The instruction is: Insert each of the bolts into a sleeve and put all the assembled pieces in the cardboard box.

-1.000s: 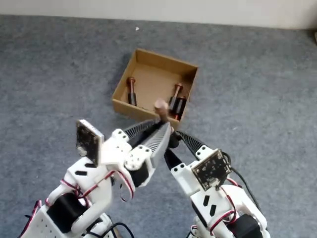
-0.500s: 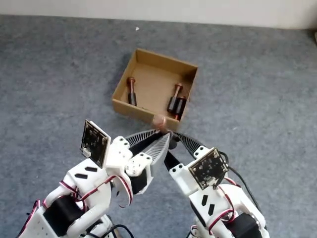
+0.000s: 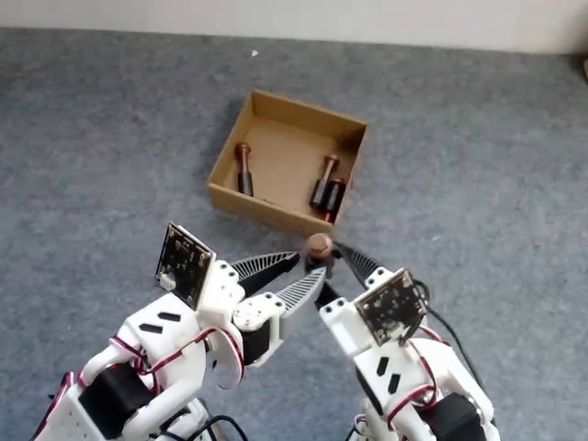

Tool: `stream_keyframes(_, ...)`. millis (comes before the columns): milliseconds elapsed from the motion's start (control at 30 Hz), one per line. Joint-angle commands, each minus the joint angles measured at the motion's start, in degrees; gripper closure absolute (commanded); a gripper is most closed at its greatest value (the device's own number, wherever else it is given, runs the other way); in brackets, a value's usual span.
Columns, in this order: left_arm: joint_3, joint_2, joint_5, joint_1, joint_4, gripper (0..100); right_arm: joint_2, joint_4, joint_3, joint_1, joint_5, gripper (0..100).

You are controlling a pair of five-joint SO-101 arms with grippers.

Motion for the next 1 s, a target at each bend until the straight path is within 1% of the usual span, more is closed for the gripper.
stream_keyframes(0, -1.5, 0.1, -0.2, -1.9, 0.4, 93, -0.7, -1.4, 0.2, 3.1, 0.0, 99.2)
stream_keyframes(67, -1.5, 0.1, -0.3, -3.7, 0.4, 99, -0.7, -1.4, 1.6, 3.7, 0.0, 99.2)
stream_keyframes(200, -1.4, 0.1, -4.1, -10.3, 0.4, 100, -0.7, -1.6, 4.7, 6.1, 0.0, 99.2)
stream_keyframes(333, -0.8, 0.1, -4.6, -18.9, 0.4, 100, -0.7, -1.7, 5.8, 8.2, 0.0, 99.2)
stream_keyframes(400, 1.1, 0.1, -4.6, -21.9, 0.1, 99, -0.6, -1.8, 6.5, 8.4, 0.0, 99.2)
stream_keyframes(533, 7.3, 0.1, -4.7, -25.4, 0.0, 99, -0.5, -3.7, 7.9, 8.8, 0.0, 99.2)
stream_keyframes(667, 13.4, 0.0, -4.7, -29.0, -0.1, 99, -0.4, -7.3, 8.9, 11.9, 0.0, 99.2)
stream_keyframes(733, 15.8, 0.0, -4.7, -30.8, -0.5, 99, 0.4, -8.6, 8.5, 12.3, 0.0, 99.2)
stream_keyframes(833, 20.3, 0.0, -4.7, -32.7, -3.9, 99, 5.7, -11.1, 8.4, 12.3, 0.0, 99.2)
stream_keyframes(967, 27.9, 0.0, -4.8, -33.1, -11.5, 99, 19.2, -18.9, 2.9, 12.4, 0.0, 99.2)
